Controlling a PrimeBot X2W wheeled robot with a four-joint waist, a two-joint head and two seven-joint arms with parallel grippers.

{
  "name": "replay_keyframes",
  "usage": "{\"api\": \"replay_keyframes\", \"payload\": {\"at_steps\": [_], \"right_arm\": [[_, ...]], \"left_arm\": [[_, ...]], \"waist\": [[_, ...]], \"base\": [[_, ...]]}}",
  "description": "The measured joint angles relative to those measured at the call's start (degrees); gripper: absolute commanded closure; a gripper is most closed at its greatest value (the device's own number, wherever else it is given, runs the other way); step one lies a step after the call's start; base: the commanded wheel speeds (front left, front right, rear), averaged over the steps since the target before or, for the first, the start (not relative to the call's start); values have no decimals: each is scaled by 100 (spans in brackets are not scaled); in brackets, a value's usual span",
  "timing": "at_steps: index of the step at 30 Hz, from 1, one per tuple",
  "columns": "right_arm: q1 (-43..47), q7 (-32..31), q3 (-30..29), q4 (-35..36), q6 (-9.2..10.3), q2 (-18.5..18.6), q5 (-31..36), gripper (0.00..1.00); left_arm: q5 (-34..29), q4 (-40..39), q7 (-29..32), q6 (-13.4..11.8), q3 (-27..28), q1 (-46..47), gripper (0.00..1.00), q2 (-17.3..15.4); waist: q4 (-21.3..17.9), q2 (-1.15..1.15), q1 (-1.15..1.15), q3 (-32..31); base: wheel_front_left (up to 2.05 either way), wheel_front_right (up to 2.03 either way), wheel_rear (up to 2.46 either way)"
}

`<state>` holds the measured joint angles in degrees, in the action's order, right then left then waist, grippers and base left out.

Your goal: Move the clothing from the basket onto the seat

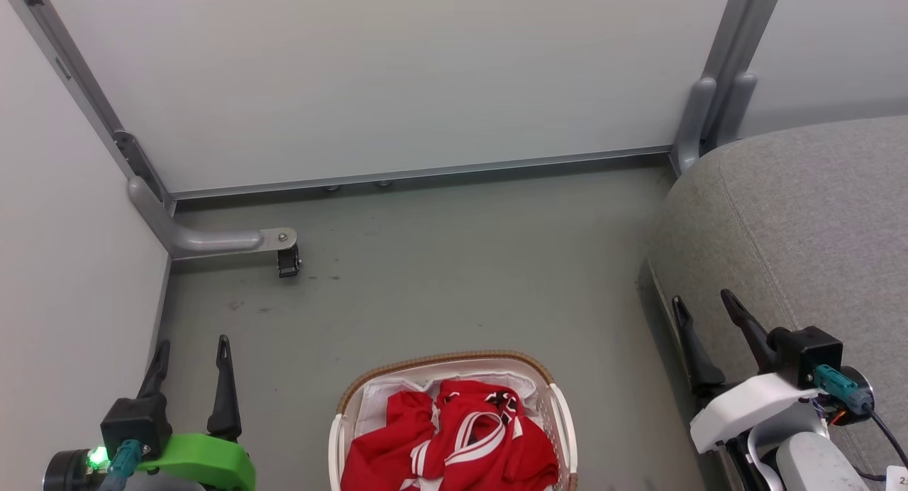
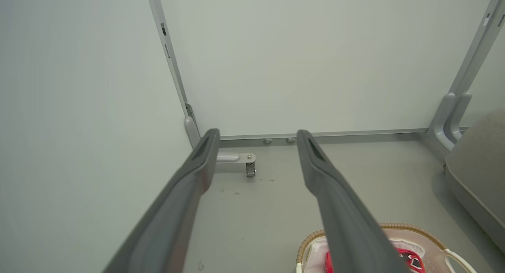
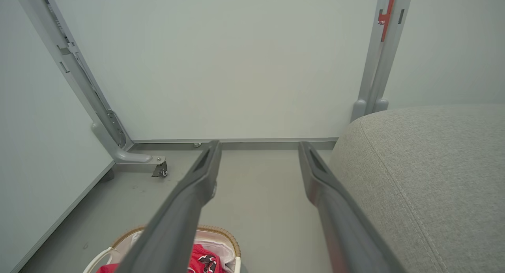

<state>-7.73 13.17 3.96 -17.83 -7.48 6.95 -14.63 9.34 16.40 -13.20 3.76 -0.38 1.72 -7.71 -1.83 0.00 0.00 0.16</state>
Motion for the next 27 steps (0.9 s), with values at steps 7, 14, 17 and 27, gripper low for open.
{"api": "replay_keyframes", "payload": {"at_steps": [7,14,17,27], "right_arm": [[-2,77,20,-16,-1,16,288,0],[-36,148,111,35,-1,23,579,0],[-229,175,159,111,-1,20,681,0],[-703,183,233,365,-3,-88,735,0]], "left_arm": [[-312,-2,-76,26,29,-57,0,27],[-578,92,-148,162,-134,-54,0,135],[-672,181,-162,216,-232,52,0,167],[-661,717,-193,336,-740,888,0,263]], "waist": [[-28,0,0,-15],[-69,0,0,175],[-105,0,0,371],[-336,0,0,1312]], "base": [[0,0,0],[0,0,0],[0,0,0],[0,0,0]]}}
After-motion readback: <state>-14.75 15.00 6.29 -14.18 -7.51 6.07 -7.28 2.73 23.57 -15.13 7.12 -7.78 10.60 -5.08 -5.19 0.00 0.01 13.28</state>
